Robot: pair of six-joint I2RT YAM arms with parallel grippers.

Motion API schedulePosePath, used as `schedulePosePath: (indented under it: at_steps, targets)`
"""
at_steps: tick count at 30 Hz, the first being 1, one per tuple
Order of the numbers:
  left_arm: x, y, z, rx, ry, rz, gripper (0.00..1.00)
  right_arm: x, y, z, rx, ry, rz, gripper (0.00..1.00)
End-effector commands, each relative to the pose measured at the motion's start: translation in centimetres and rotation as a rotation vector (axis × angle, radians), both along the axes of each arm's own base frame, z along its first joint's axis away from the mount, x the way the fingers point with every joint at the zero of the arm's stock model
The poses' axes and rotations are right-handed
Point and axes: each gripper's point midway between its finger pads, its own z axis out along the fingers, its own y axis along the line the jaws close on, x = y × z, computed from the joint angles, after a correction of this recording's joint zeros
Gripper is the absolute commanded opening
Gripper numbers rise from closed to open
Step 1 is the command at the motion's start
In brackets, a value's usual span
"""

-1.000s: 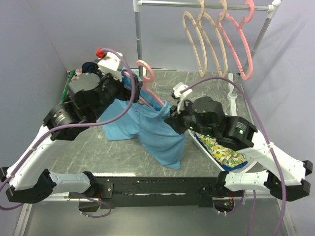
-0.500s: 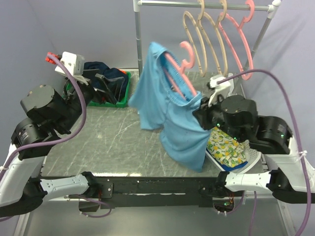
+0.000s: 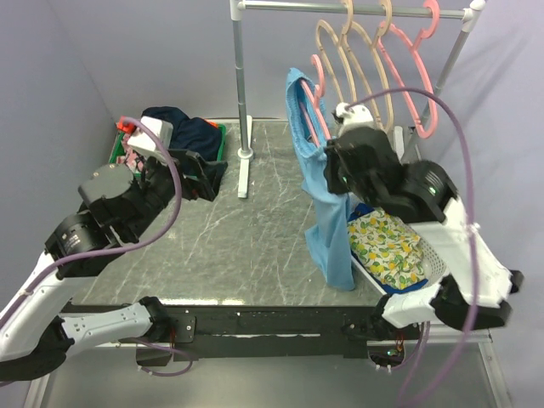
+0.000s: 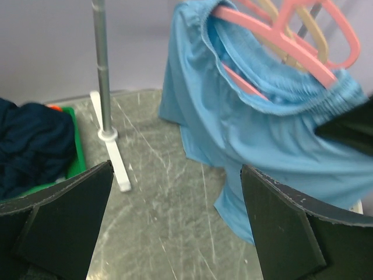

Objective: Place the shorts on the hanger

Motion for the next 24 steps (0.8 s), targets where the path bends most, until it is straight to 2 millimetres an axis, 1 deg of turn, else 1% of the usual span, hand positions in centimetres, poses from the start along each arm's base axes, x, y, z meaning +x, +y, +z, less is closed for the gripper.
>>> schedulePosePath:
  at_steps: [1, 2, 3, 4, 5, 6, 7, 9, 10, 11, 12, 14, 15, 16, 18, 20, 21, 23, 24]
  targets:
    - [-0.6, -0.7, -0.7, -0.099, 0.021, -0.042, 0.96, 4.4, 2.7, 5.6, 0.169, -0.134, -0.027, 0.0]
    - [-1.0, -0.7, -0.9, -0.111, 0.025, -0.054, 0.97, 5.7, 3.6, 4.9, 0.143, -0.122, -0.035, 0.0]
    - [-1.0, -0.9, -1.7, -0.104, 0.039, -0.059, 0.96, 6.1, 3.7, 6.4, 0.168, -0.15, -0.035, 0.0]
    - [-1.0, -1.0, -2.1, -0.109, 0.052, -0.062, 0.96, 7.0, 3.7, 6.6, 0.17, -0.154, -0.05, 0.0]
    - [-1.1, -1.0, -2.3, -0.112, 0.053, -0.065, 0.97, 8.4, 4.7, 5.8, 0.153, -0.135, -0.052, 0.0]
    - [-1.1, -1.2, -3.1, -0.103, 0.065, -0.069, 0.96, 8.8, 4.9, 7.3, 0.19, -0.161, -0.046, 0.0]
    - [-1.2, -1.2, -3.1, -0.114, 0.065, -0.075, 0.96, 9.6, 4.8, 7.6, 0.196, -0.169, -0.052, 0.0]
    - [-1.1, -1.5, -4.0, -0.1, 0.075, -0.08, 0.96, 11.3, 5.7, 8.1, 0.229, -0.183, -0.043, 0.0]
    - [-1.2, -1.5, -4.2, -0.103, 0.082, -0.08, 0.96, 11.9, 5.8, 8.1, 0.235, -0.188, -0.05, 0.0]
    - [-1.1, -1.6, -4.4, -0.101, 0.086, -0.079, 0.96, 12.9, 5.9, 7.7, 0.231, -0.186, -0.057, 0.0]
    - [-1.1, -1.7, -4.7, -0.098, 0.091, -0.082, 0.97, 13.6, 6.3, 8.1, 0.252, -0.208, -0.048, 0.0]
    - [-1.2, -2.0, -4.8, -0.104, 0.094, -0.096, 0.96, 14.7, 6.9, 7.7, 0.244, -0.22, -0.034, 0.0]
    - [-1.3, -2.1, -5.1, -0.103, 0.098, -0.103, 0.96, 15.3, 7.2, 8.4, 0.261, -0.251, -0.029, 0.0]
    - [-1.3, -2.3, -5.1, -0.103, 0.102, -0.108, 0.97, 15.7, 7.4, 8.5, 0.267, -0.257, -0.022, 0.0]
    - [-1.2, -2.4, -5.4, -0.094, 0.11, -0.108, 0.96, 17.1, 7.5, 8.9, 0.281, -0.276, -0.029, 0.0]
    - [-1.2, -2.4, -5.5, -0.09, 0.113, -0.111, 0.96, 18.0, 8.1, 8.6, 0.287, -0.279, -0.017, 0.0]
    - [-1.3, -2.5, -5.6, -0.089, 0.115, -0.118, 0.96, 18.7, 7.9, 8.8, 0.298, -0.292, -0.02, 0.0]
    - [-1.4, -2.4, -5.7, -0.089, 0.117, -0.12, 0.96, 19.5, 8.6, 8.3, 0.307, -0.286, -0.002, 0.0]
    - [-1.4, -2.4, -5.7, -0.091, 0.116, -0.12, 0.96, 20.0, 8.5, 8.3, 0.316, -0.29, -0.003, 0.0]
